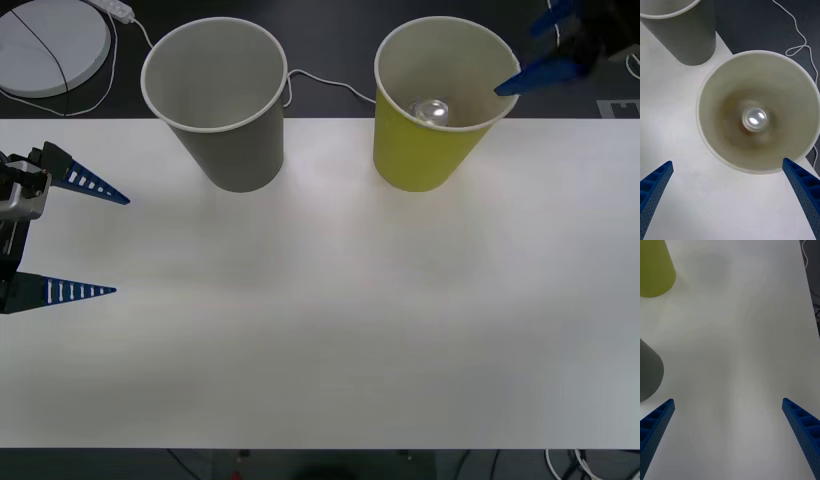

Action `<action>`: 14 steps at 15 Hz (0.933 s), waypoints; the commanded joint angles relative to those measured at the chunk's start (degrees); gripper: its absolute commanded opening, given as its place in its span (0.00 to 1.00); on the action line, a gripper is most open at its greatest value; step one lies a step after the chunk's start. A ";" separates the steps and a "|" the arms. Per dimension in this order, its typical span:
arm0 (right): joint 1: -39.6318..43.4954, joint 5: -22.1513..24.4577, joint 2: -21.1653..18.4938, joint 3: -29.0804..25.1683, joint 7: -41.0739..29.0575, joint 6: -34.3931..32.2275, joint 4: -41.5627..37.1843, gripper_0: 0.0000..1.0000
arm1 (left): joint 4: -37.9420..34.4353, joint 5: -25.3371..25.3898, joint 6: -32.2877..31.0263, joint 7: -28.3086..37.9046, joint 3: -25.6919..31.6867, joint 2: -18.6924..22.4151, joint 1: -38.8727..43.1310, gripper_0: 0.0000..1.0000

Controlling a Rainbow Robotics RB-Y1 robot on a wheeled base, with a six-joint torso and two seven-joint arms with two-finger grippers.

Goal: Put the can into the green bin and the plastic bottle into the gray bin

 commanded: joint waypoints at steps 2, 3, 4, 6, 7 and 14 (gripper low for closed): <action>10.07 -7.06 -2.17 -7.56 5.98 0.00 -4.48 1.00 | 0.00 0.00 0.00 0.00 0.00 0.00 0.00 1.00; 12.62 -9.96 -3.23 -8.71 8.97 0.00 -4.40 1.00 | 0.00 0.00 0.00 0.00 0.00 0.00 0.00 1.00; 14.82 -12.42 -4.02 -9.76 12.22 0.00 -4.48 1.00 | 0.00 0.00 0.00 0.00 0.00 0.00 0.00 1.00; 18.95 -15.94 -4.90 -11.78 18.20 0.00 -4.57 1.00 | 0.00 0.00 0.00 0.00 0.00 0.00 0.00 1.00; 21.41 -17.52 -5.07 -13.10 21.18 0.00 -4.57 1.00 | 0.00 0.00 0.00 0.00 0.00 0.00 0.00 1.00; 37.32 -23.32 -5.07 -21.45 36.83 0.09 -8.53 1.00 | 0.00 0.00 0.00 0.00 0.00 0.00 0.00 1.00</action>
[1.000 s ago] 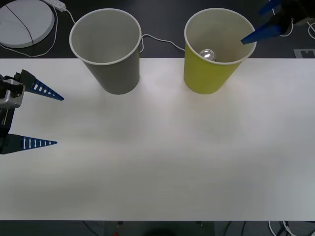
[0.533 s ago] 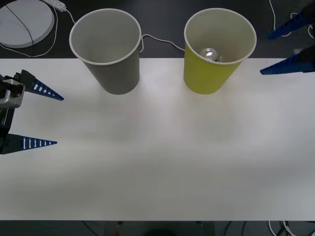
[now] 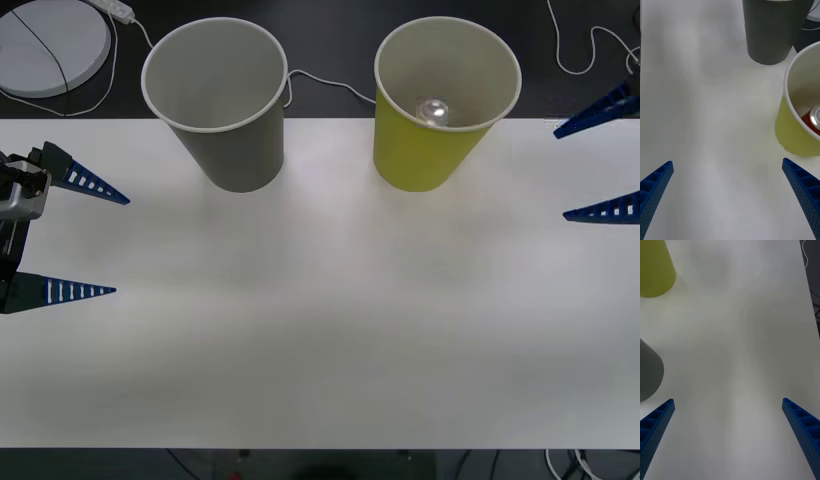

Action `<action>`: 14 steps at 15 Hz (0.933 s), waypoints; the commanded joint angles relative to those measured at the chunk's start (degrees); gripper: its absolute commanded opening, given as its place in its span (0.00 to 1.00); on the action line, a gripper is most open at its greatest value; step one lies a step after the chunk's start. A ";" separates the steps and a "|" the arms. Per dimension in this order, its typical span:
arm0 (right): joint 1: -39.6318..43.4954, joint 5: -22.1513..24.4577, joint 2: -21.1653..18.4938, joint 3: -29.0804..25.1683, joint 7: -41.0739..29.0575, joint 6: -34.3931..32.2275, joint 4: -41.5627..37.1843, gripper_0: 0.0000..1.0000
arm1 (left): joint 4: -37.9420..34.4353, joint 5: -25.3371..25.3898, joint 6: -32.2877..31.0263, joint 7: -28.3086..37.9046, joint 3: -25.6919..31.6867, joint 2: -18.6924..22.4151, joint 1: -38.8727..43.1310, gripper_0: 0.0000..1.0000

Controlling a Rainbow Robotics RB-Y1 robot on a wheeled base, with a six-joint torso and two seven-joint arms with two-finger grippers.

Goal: Put the can into the green bin and the plastic bottle into the gray bin

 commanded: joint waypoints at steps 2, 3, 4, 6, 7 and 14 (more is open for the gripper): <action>9.85 -3.00 0.35 -4.01 8.13 2.20 -3.24 1.00 | 0.00 0.00 0.00 0.00 0.00 0.00 0.00 1.00; 11.52 -3.79 0.52 -4.36 10.68 2.81 -3.15 1.00 | 0.00 0.00 0.00 0.00 0.00 0.00 0.00 1.00; 12.58 -4.05 0.88 -4.80 12.26 2.81 -3.15 1.00 | 0.00 0.00 0.00 0.00 0.00 0.00 0.00 1.00; 15.48 -4.14 2.46 -6.82 16.83 2.81 -3.15 1.00 | 0.00 0.00 0.00 0.00 0.00 0.00 0.00 1.00; 16.35 -4.23 2.99 -7.17 18.15 2.81 -3.15 1.00 | 0.00 0.00 0.00 0.00 0.00 0.00 0.00 1.00; 23.83 -4.84 6.85 -9.45 23.69 2.81 -2.98 1.00 | 0.00 0.00 0.00 0.00 0.00 0.00 0.00 1.00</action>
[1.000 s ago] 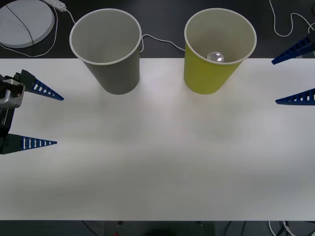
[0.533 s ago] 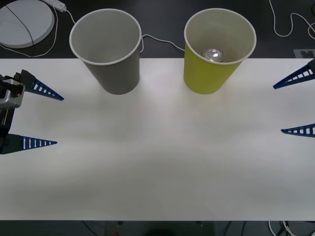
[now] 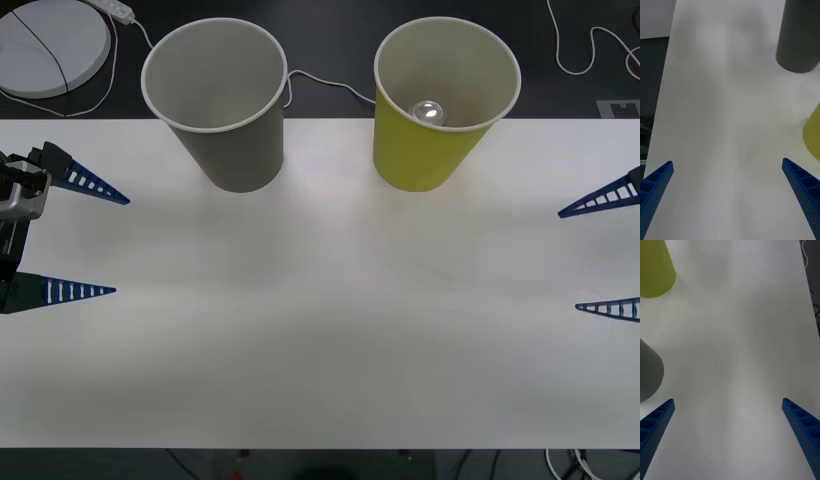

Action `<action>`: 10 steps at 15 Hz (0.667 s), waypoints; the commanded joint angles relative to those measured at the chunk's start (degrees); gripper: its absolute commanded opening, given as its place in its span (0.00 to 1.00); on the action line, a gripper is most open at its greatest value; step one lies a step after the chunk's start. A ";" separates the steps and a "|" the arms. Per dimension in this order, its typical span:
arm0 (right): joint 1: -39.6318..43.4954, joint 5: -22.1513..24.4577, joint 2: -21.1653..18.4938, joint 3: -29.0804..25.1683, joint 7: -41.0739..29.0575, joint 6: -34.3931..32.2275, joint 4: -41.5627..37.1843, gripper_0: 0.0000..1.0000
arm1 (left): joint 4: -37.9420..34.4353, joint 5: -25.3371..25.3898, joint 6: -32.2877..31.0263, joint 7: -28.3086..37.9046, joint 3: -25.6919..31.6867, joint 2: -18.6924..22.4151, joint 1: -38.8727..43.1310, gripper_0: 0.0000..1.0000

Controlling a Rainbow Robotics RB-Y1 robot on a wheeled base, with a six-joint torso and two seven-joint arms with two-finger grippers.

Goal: Put the can into the green bin and the plastic bottle into the gray bin

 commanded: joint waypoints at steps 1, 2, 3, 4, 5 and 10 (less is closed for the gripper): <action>2.12 0.39 2.09 -0.67 1.61 0.01 0.02 1.00 | 0.00 0.00 0.00 0.00 0.00 0.00 0.00 1.00; 2.56 0.66 2.71 -0.76 2.14 0.01 0.02 1.00 | 0.00 0.00 0.00 0.00 0.00 0.00 0.00 1.00; 3.09 0.92 3.23 -0.93 2.66 0.01 0.02 1.00 | 0.00 0.00 0.00 0.00 0.00 0.00 0.00 1.00; 3.61 1.10 3.50 -1.20 3.02 0.01 0.02 1.00 | 0.00 0.00 0.00 0.00 0.00 0.00 0.00 1.00; 3.97 1.36 3.94 -1.37 3.37 0.01 0.02 1.00 | 0.00 0.00 0.00 0.00 0.00 0.00 0.00 1.00; 4.14 2.85 4.11 -3.40 3.98 -0.43 0.02 1.00 | 0.00 0.00 0.00 0.00 0.00 0.00 0.00 1.00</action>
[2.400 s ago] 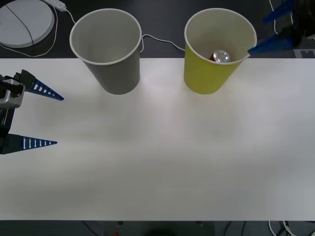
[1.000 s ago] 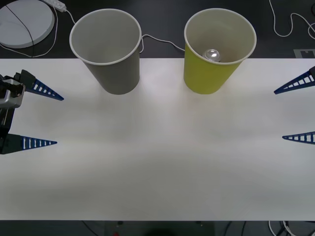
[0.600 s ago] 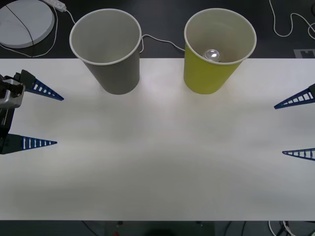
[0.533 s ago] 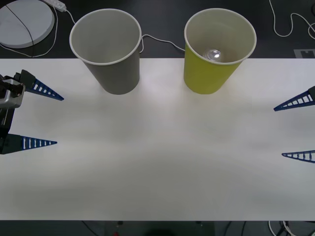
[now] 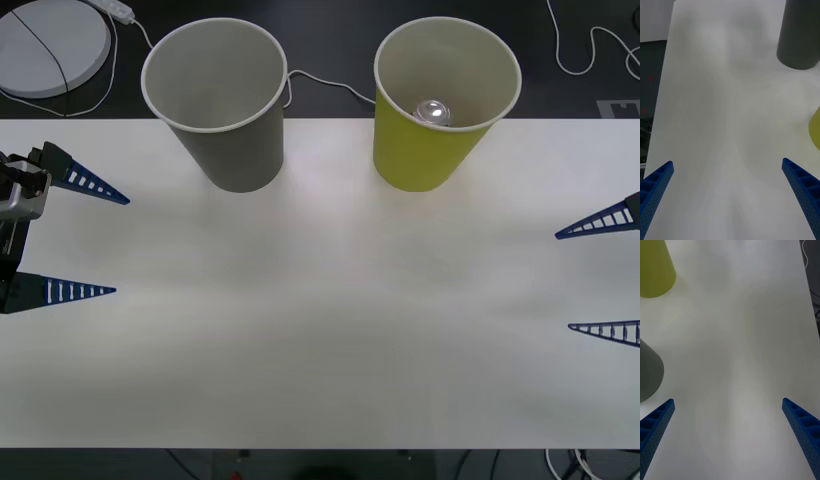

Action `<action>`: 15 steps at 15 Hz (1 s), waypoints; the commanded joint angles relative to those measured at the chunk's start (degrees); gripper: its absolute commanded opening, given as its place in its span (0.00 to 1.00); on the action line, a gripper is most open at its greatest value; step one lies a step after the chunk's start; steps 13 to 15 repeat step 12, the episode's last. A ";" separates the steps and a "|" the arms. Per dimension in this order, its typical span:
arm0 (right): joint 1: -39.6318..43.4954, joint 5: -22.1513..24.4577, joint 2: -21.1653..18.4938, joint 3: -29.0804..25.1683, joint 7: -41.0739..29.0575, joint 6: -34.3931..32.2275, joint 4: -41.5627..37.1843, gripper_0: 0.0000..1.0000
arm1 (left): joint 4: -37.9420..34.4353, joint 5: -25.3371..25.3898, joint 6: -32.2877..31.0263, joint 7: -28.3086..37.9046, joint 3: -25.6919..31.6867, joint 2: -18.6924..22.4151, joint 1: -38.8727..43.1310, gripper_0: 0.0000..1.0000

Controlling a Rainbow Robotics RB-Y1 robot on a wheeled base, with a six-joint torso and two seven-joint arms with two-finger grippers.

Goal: Put the can into the green bin and the plastic bottle into the gray bin

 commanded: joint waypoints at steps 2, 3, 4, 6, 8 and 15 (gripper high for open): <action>0.02 0.87 -1.65 -1.61 -0.15 -0.61 0.01 1.00 | 0.00 0.00 0.00 0.00 0.00 0.00 0.00 1.00; -0.07 1.22 -1.92 -1.69 -0.23 -0.70 0.01 1.00 | 0.00 0.00 0.00 0.00 0.00 0.00 0.00 1.00; -0.07 1.66 -1.83 -2.05 -0.23 -0.70 0.01 1.00 | 0.00 0.00 0.00 0.00 0.00 0.00 0.00 1.00; -0.07 2.62 -1.83 -2.13 -0.32 -0.70 0.01 1.00 | 0.00 0.00 0.00 0.00 0.00 0.00 0.00 1.00; -0.07 2.62 -1.83 -2.13 -0.32 -0.61 0.01 1.00 | 0.00 0.00 0.00 0.00 0.00 0.00 0.00 1.00; -0.07 2.62 -1.83 -2.13 -0.32 -0.61 0.01 1.00 | 0.00 0.00 0.00 0.00 0.00 0.00 0.00 1.00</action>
